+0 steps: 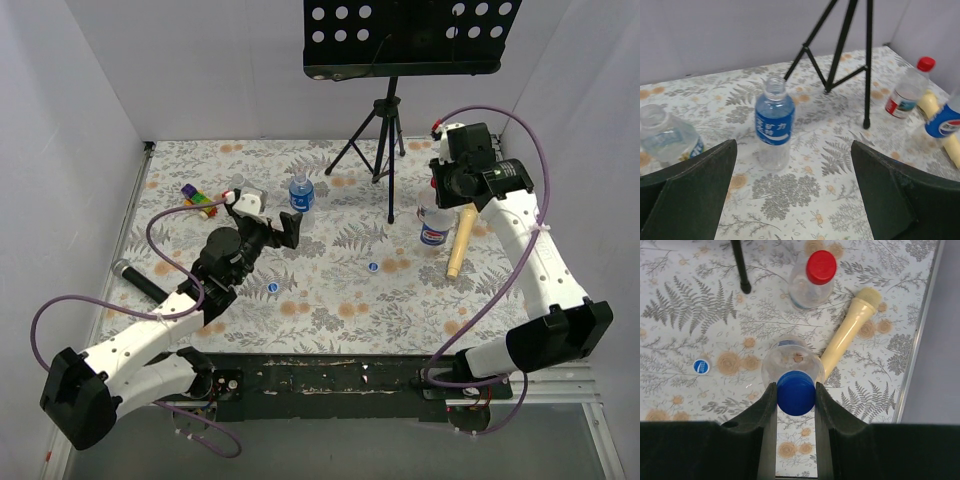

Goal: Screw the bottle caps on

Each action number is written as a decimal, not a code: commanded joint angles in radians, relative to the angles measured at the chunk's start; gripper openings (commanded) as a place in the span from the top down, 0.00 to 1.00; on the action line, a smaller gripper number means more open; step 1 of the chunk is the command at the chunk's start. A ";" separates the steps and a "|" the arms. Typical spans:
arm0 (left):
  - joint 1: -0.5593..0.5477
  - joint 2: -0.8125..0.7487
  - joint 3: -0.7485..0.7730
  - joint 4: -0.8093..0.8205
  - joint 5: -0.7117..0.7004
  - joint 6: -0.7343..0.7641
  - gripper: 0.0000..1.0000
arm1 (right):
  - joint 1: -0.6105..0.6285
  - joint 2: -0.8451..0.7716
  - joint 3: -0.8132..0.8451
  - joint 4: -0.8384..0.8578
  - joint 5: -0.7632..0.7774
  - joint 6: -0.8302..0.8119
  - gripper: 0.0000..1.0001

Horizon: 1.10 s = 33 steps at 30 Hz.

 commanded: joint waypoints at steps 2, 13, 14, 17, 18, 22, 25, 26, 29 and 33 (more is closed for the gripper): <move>0.052 -0.053 0.003 0.031 -0.120 -0.041 0.02 | -0.090 0.026 0.031 0.105 -0.017 -0.032 0.99; 0.057 -0.064 -0.001 0.038 -0.112 -0.006 0.02 | -0.143 0.070 0.014 0.117 -0.071 -0.053 0.95; 0.057 -0.066 -0.001 0.037 -0.109 -0.006 0.02 | -0.144 0.072 0.011 0.117 -0.068 -0.053 0.89; 0.057 -0.066 -0.001 0.037 -0.101 -0.004 0.02 | -0.144 0.070 0.002 0.119 -0.066 -0.053 0.77; 0.057 -0.064 -0.003 0.038 -0.100 -0.003 0.02 | -0.146 0.070 -0.003 0.120 -0.069 -0.055 0.73; 0.057 -0.064 -0.001 0.037 -0.090 -0.003 0.02 | -0.147 0.070 -0.014 0.122 -0.057 -0.055 0.65; 0.057 -0.061 -0.001 0.034 -0.086 -0.003 0.02 | -0.155 0.070 -0.014 0.120 -0.057 -0.053 0.57; 0.057 -0.059 -0.001 0.035 -0.086 -0.001 0.02 | -0.158 0.069 -0.012 0.120 -0.057 -0.050 0.55; 0.057 -0.061 -0.001 0.034 -0.083 0.002 0.02 | -0.163 0.061 -0.014 0.120 -0.055 -0.050 0.48; 0.058 -0.059 0.000 0.034 -0.077 0.004 0.02 | -0.166 0.052 -0.014 0.123 -0.057 -0.047 0.43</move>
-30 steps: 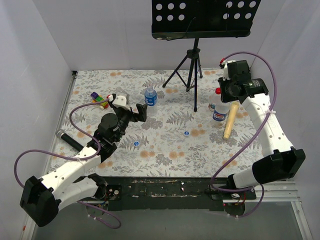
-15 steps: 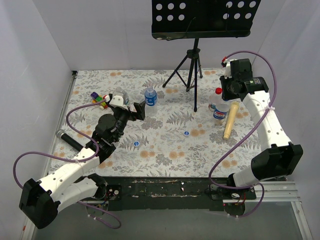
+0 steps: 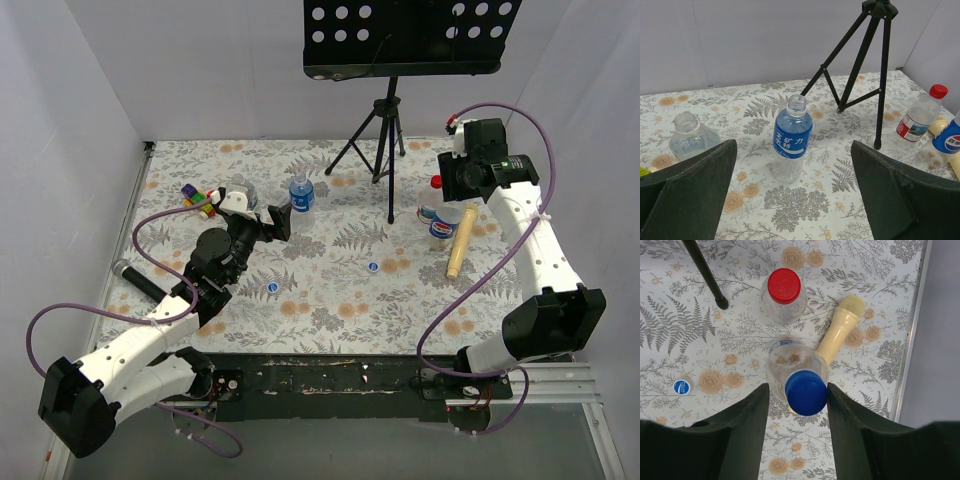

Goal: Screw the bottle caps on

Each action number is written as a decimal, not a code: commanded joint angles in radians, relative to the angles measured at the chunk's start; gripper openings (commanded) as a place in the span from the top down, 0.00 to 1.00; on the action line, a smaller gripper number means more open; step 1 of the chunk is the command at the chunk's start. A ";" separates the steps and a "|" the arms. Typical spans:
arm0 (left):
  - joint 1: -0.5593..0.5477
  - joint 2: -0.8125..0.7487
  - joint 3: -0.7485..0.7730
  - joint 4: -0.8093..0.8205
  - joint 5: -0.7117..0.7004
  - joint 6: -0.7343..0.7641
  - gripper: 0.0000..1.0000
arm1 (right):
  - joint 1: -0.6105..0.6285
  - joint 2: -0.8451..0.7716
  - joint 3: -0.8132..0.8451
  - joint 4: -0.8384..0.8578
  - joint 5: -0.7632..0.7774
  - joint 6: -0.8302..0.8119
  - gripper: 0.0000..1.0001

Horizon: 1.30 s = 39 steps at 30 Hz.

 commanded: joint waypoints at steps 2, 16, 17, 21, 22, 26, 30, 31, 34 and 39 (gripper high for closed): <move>0.003 -0.008 0.000 0.005 0.013 0.012 0.02 | -0.009 -0.023 0.003 0.024 0.001 0.002 0.41; 0.003 -0.016 0.002 0.009 -0.006 0.028 0.02 | -0.007 -0.083 0.059 0.009 -0.013 0.013 0.19; 0.003 -0.017 0.002 0.012 -0.012 0.031 0.02 | -0.005 -0.094 0.067 0.014 -0.023 0.013 0.19; 0.007 -0.031 0.003 0.020 -0.036 0.034 0.02 | 0.046 -0.150 0.072 0.067 -0.065 0.011 0.19; 0.008 -0.037 0.003 0.022 -0.041 0.034 0.02 | 0.077 -0.164 0.063 0.092 -0.068 0.014 0.19; 0.024 -0.059 0.009 0.016 -0.073 0.012 0.02 | 0.256 -0.180 0.020 0.196 -0.048 0.022 0.18; 0.046 -0.083 0.012 0.009 -0.088 0.000 0.02 | 0.393 -0.176 -0.077 0.398 -0.075 0.019 0.18; 0.052 -0.090 0.011 0.012 -0.098 -0.001 0.02 | 0.416 -0.172 -0.107 0.453 -0.082 0.017 0.18; 0.066 -0.113 0.005 0.019 -0.108 -0.003 0.02 | 0.478 -0.137 -0.180 0.631 -0.080 0.020 0.18; 0.081 -0.136 0.002 0.023 -0.110 -0.003 0.02 | 0.542 -0.011 -0.209 0.822 -0.077 0.056 0.18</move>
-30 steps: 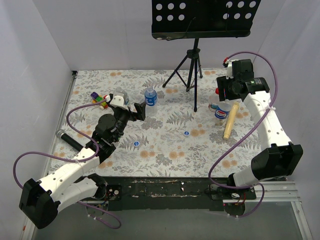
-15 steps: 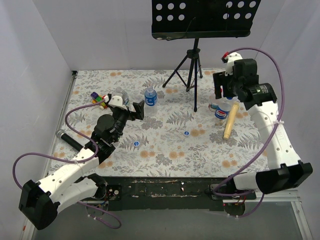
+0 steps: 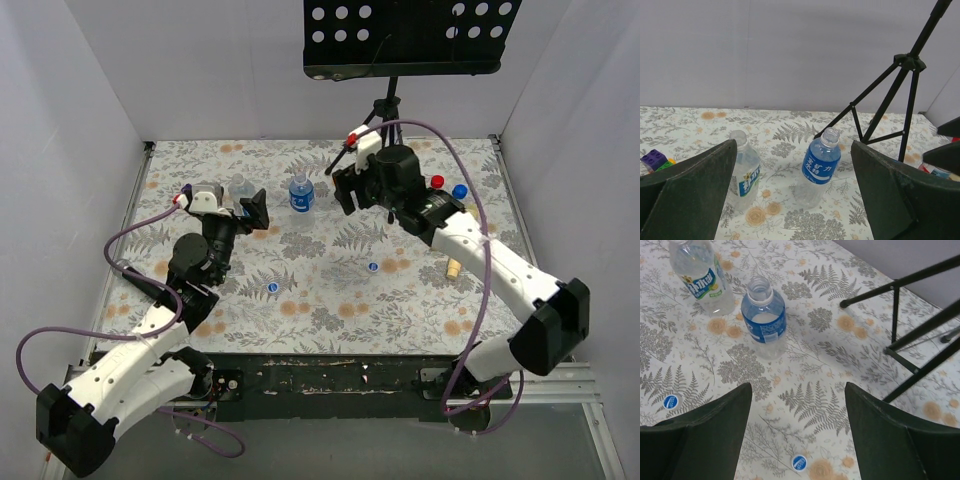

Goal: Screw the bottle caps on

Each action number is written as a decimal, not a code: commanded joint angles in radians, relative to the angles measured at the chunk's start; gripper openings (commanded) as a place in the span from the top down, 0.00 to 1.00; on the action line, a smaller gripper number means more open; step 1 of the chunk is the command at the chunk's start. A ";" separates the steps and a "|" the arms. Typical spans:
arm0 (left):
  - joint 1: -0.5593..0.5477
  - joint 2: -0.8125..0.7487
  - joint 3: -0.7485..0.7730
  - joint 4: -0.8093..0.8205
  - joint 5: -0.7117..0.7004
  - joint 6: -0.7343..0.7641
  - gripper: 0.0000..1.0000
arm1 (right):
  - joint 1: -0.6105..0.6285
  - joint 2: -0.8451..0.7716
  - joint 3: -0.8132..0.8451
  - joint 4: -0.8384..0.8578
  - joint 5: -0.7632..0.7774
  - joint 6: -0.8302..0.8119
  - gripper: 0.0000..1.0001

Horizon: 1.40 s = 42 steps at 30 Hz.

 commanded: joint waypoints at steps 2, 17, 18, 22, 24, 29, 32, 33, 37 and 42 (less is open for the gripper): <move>0.016 -0.035 0.002 0.014 -0.023 -0.001 0.02 | 0.055 0.136 0.027 0.289 -0.020 0.035 0.19; 0.091 -0.047 -0.011 0.021 0.041 -0.004 0.02 | 0.105 0.493 0.293 0.378 0.028 0.042 0.24; 0.094 -0.047 -0.011 0.022 0.047 -0.004 0.02 | 0.105 0.503 0.303 0.378 0.036 0.042 0.24; 0.103 -0.049 -0.011 0.022 0.072 -0.004 0.02 | 0.103 0.543 0.334 0.375 0.048 0.041 0.28; 0.106 -0.050 -0.011 0.024 0.085 -0.006 0.02 | 0.105 0.554 0.340 0.369 0.057 0.041 0.31; 0.111 -0.049 -0.014 0.024 0.150 -0.006 0.02 | 0.105 0.554 0.330 0.366 0.060 0.036 0.42; 0.116 -0.049 -0.012 0.030 0.209 0.009 0.02 | 0.105 0.534 0.313 0.361 0.062 0.030 0.55; 0.116 -0.050 -0.014 0.031 0.251 0.017 0.02 | 0.105 0.514 0.304 0.360 0.057 0.027 0.60; 0.123 -0.058 -0.028 0.056 0.403 0.048 0.02 | 0.105 0.448 0.248 0.349 0.042 0.021 0.80; 0.125 -0.050 -0.028 0.050 0.657 0.104 0.02 | 0.105 0.314 0.156 0.325 -0.026 0.004 0.92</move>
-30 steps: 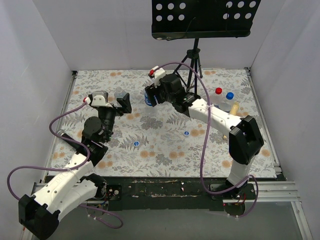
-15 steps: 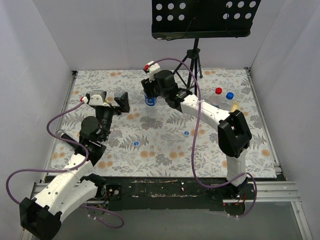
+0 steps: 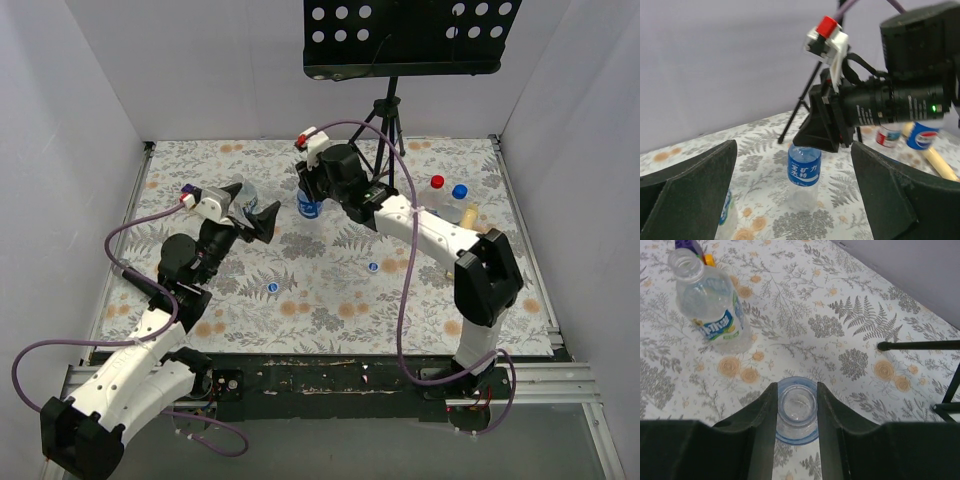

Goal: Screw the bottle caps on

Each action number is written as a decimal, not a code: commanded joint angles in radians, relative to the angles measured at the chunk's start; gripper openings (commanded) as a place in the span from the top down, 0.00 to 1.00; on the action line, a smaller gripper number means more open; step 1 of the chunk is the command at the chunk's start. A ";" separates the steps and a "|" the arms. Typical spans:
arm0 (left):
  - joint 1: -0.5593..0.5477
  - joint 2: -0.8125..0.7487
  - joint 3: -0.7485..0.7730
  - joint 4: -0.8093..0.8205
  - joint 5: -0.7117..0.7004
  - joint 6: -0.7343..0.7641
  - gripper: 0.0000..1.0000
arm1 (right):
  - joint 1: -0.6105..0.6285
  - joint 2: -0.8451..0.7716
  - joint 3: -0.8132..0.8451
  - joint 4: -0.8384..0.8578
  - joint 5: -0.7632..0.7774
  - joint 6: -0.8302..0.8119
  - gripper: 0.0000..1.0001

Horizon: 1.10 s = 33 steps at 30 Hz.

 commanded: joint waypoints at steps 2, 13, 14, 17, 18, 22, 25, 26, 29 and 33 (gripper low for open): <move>0.007 -0.008 -0.005 0.009 0.333 0.091 0.02 | 0.001 -0.216 -0.085 -0.002 -0.114 -0.042 0.94; 0.007 0.051 0.025 -0.065 0.749 0.191 0.02 | 0.001 -0.607 -0.264 -0.119 -0.516 -0.142 0.99; 0.007 0.060 0.025 -0.066 0.769 0.192 0.02 | 0.001 -0.630 -0.277 -0.122 -0.551 -0.140 0.99; 0.007 0.069 0.025 -0.062 0.837 0.188 0.02 | 0.001 -0.693 -0.310 -0.121 -0.662 -0.146 0.99; 0.007 0.075 0.028 -0.057 0.861 0.180 0.02 | 0.001 -0.705 -0.318 -0.118 -0.688 -0.146 0.99; 0.002 0.109 0.034 -0.028 0.915 0.135 0.02 | 0.001 -0.738 -0.343 -0.114 -0.772 -0.145 0.99; -0.007 0.135 0.037 -0.025 0.929 0.123 0.02 | 0.000 -0.748 -0.358 -0.105 -0.799 -0.136 0.99; -0.013 0.141 0.038 -0.022 0.931 0.117 0.02 | 0.001 -0.750 -0.364 -0.096 -0.802 -0.131 0.99; -0.031 0.166 0.038 -0.002 0.944 0.091 0.02 | 0.001 -0.755 -0.380 -0.067 -0.828 -0.117 0.99; -0.056 0.192 0.043 0.009 0.958 0.068 0.02 | 0.001 -0.749 -0.383 -0.052 -0.848 -0.113 0.99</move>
